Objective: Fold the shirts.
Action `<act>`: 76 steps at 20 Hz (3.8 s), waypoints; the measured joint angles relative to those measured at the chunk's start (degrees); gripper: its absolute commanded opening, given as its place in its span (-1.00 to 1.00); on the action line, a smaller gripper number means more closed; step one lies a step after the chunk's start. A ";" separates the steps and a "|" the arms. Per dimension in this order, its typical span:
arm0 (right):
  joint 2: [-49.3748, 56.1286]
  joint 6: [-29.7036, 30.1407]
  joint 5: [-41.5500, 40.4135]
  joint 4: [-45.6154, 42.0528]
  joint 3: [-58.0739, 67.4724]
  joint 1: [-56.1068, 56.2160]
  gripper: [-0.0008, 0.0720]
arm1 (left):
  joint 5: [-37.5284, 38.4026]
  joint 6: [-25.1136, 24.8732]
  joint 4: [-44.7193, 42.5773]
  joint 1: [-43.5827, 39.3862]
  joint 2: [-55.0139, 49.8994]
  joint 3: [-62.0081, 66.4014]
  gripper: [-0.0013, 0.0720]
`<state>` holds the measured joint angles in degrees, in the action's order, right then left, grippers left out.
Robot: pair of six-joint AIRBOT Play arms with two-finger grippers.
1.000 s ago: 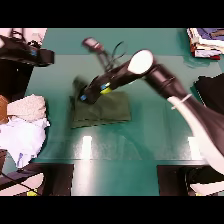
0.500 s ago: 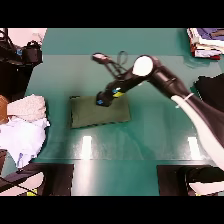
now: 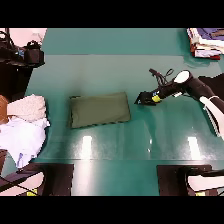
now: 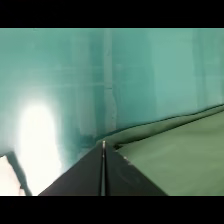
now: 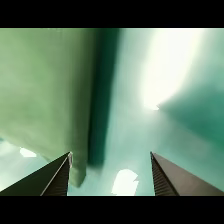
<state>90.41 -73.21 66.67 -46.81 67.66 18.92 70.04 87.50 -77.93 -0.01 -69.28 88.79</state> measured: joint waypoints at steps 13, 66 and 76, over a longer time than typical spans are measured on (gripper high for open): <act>17.73 5.66 -3.93 17.20 13.44 12.66 -0.93 | -1.46 -0.90 1.27 0.00 -0.48 -0.04 -0.88; -19.89 -0.26 12.39 -15.37 8.37 -73.31 0.43 | -9.01 2.54 7.26 -23.08 -0.48 -0.04 -0.88; -22.43 -0.33 12.15 -10.05 8.98 -67.87 0.42 | -8.94 2.51 7.26 -23.08 -0.48 -0.04 -0.88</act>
<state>67.99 -73.54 78.83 -56.86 76.64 -48.95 61.10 90.02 -70.67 -23.09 -69.76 88.75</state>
